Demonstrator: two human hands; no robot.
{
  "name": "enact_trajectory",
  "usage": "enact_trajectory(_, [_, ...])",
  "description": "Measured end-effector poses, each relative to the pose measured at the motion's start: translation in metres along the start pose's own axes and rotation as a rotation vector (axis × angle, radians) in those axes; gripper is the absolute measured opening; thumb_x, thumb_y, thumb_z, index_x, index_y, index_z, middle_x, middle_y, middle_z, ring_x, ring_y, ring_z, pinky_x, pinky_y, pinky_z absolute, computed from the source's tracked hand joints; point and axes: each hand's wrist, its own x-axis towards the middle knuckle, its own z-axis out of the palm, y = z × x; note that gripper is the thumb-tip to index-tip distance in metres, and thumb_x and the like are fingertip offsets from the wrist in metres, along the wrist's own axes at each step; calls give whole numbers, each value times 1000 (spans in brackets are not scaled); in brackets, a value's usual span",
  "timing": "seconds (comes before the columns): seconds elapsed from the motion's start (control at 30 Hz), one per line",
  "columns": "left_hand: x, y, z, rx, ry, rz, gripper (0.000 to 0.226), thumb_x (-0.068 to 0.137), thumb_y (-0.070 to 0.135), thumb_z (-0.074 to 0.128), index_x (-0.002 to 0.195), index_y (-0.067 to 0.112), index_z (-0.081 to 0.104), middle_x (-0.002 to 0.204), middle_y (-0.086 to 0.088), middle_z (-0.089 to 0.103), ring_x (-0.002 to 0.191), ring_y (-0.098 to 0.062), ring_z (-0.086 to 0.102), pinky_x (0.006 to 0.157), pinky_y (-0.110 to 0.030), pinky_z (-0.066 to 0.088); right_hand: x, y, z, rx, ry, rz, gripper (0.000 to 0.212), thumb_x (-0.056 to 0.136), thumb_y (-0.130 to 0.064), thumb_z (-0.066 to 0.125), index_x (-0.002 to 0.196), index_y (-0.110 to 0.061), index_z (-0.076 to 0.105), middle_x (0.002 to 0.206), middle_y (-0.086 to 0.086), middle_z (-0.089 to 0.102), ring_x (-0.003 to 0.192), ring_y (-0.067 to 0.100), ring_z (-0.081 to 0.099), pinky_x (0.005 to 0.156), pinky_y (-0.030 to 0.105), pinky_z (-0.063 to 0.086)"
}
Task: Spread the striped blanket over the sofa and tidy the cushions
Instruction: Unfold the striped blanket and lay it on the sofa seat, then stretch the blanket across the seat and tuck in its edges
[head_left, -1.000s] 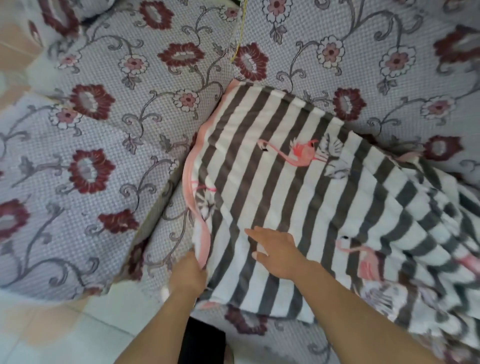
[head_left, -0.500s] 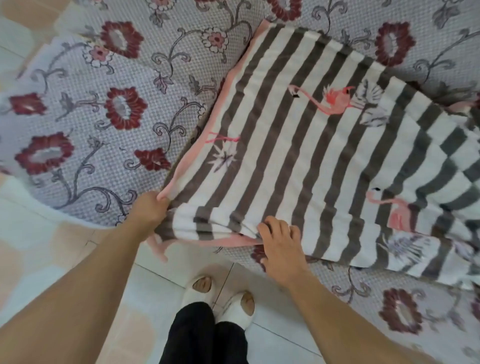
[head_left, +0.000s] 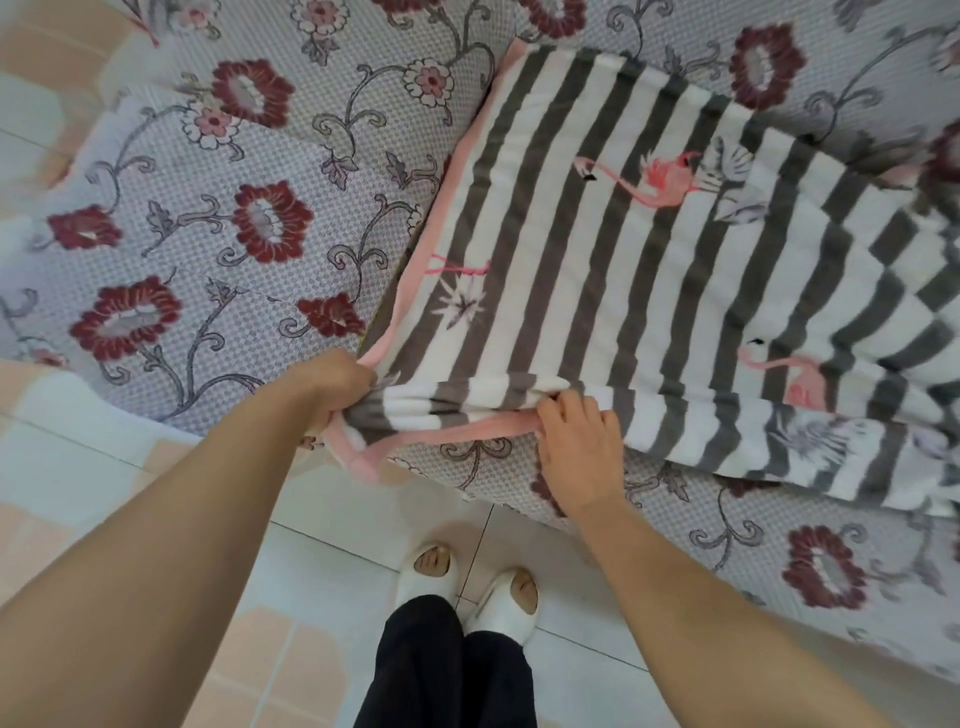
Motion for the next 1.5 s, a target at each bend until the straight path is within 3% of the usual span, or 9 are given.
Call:
enact_trajectory(0.13, [-6,0,-7,-85,-75,-20,24,99,17,44,91,-2,57,62,-14,66,39,-22,61,29,-27,47,-1,2,-12,-9,14,38,35,86,-27,60,118,-17,52,112,4,53,99,24,52,81,36,44])
enact_trajectory(0.27, [-16,3,-17,-148,-194,-82,29,99,18,42,87,-2,60,62,-15,67,48,-24,64,38,-31,54,-13,-15,-14,65,18,99,58,76,-38,73,123,-15,46,113,6,52,99,25,53,85,39,48])
enact_trajectory(0.43, [-27,5,-26,-79,-130,-54,31,100,18,40,81,-1,55,58,-13,66,39,-20,61,35,-26,51,3,-6,-30,139,127,340,24,88,-16,55,111,-13,61,112,9,57,105,29,51,87,41,41])
enact_trajectory(0.57, [-20,1,-28,189,133,66,21,96,11,42,100,-5,55,86,-18,63,69,-28,61,56,-35,48,-14,18,-53,187,269,154,3,82,-15,57,82,-13,55,74,7,60,69,30,55,65,40,44])
enact_trajectory(0.77, [1,-39,-9,655,433,326,41,83,0,49,121,4,38,110,-29,55,100,-47,56,80,-50,45,-71,32,-40,399,-716,-127,36,95,-41,44,62,-28,42,67,-11,47,64,8,47,57,28,33])
enact_trajectory(0.97, [16,-78,26,1012,389,467,72,88,-1,46,144,36,21,119,-21,39,92,-42,59,67,-46,44,-91,-3,1,480,-839,-79,16,98,-35,41,93,-28,54,94,-4,61,90,22,56,81,39,47])
enact_trajectory(1.13, [37,-96,48,1091,321,241,38,88,-1,52,125,5,46,134,-18,22,109,-41,49,86,-47,49,-99,-18,37,513,-1089,-69,50,99,-27,41,146,-36,31,147,0,43,128,26,47,108,41,38])
enact_trajectory(1.37, [57,-72,69,990,202,366,57,88,6,47,141,14,29,138,-17,26,115,-40,47,89,-49,47,-81,-16,42,485,-911,3,46,98,-20,37,143,-28,41,147,3,45,115,22,51,100,34,40])
enact_trajectory(1.5, [62,-59,84,984,39,454,84,88,3,44,149,38,-3,159,0,-4,141,-32,22,102,-46,39,-55,-3,29,405,-668,50,44,97,-17,41,141,-21,42,139,9,48,125,32,46,102,45,40])
